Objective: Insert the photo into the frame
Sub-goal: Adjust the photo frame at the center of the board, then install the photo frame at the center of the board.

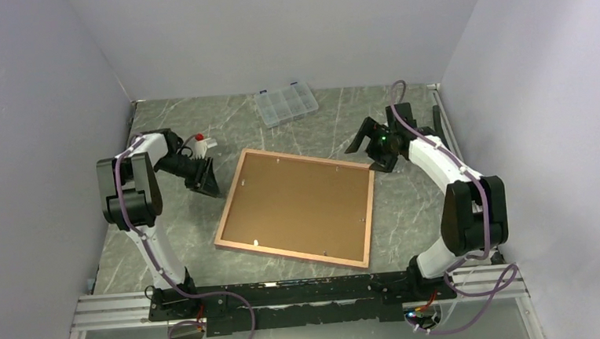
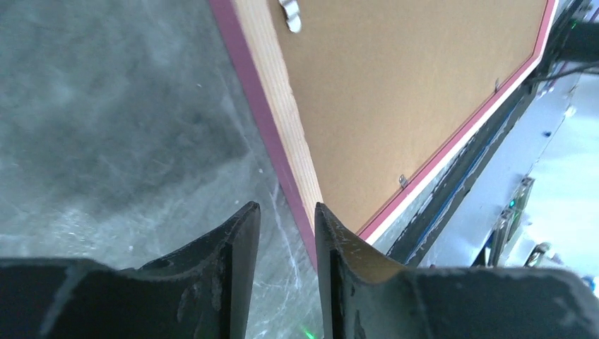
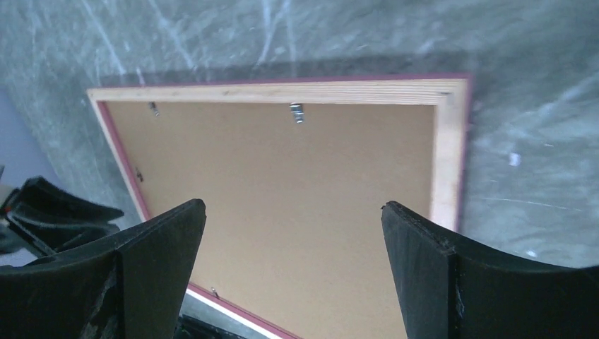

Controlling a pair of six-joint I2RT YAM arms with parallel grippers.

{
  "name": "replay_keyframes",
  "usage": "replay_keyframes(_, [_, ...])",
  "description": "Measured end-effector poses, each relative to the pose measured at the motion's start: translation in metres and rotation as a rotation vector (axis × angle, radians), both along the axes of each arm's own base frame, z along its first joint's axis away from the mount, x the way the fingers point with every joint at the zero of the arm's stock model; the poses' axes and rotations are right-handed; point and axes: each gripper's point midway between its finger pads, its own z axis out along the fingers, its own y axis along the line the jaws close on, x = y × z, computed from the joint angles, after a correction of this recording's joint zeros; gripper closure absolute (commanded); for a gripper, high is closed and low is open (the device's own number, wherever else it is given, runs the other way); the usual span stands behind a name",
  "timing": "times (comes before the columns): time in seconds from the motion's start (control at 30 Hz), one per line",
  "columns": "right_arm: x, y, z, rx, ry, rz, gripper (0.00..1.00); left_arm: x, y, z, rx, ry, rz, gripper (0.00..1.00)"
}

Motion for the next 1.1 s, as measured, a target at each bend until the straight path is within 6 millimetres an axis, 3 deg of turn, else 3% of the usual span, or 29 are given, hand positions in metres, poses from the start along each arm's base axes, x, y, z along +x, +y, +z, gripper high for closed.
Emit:
replay_keyframes(0.13, [-0.002, 0.037, 0.006, 0.025, -0.034, 0.076, 0.0, 0.013, 0.0, -0.005, -0.034, 0.011, 0.043, 0.58])
replay_keyframes(0.4, [-0.006, 0.195, -0.004, 0.165, -0.043, 0.367, 0.0, 0.021, -0.017, -0.027, -0.115, 0.087, 0.066, 0.65])
replay_keyframes(0.57, [-0.002, 0.26, -0.015, 0.236, -0.03, 0.437, 0.02, 0.024, -0.022, -0.029, -0.126, 0.075, 0.06, 0.74])
replay_keyframes(0.8, [0.003, 0.315, -0.032, 0.309, -0.002, 0.454, 0.07, 0.023, -0.024, -0.027, -0.14, 0.096, 0.075, 0.81])
replay_keyframes(0.97, [-0.002, 0.335, -0.047, 0.327, 0.032, 0.447, 0.12, 0.023, -0.024, -0.028, -0.153, 0.104, 0.09, 0.85])
replay_keyframes(1.1, [-0.003, 0.348, -0.048, 0.342, 0.029, 0.441, 0.15, 0.022, -0.024, -0.027, -0.158, 0.108, 0.103, 0.87])
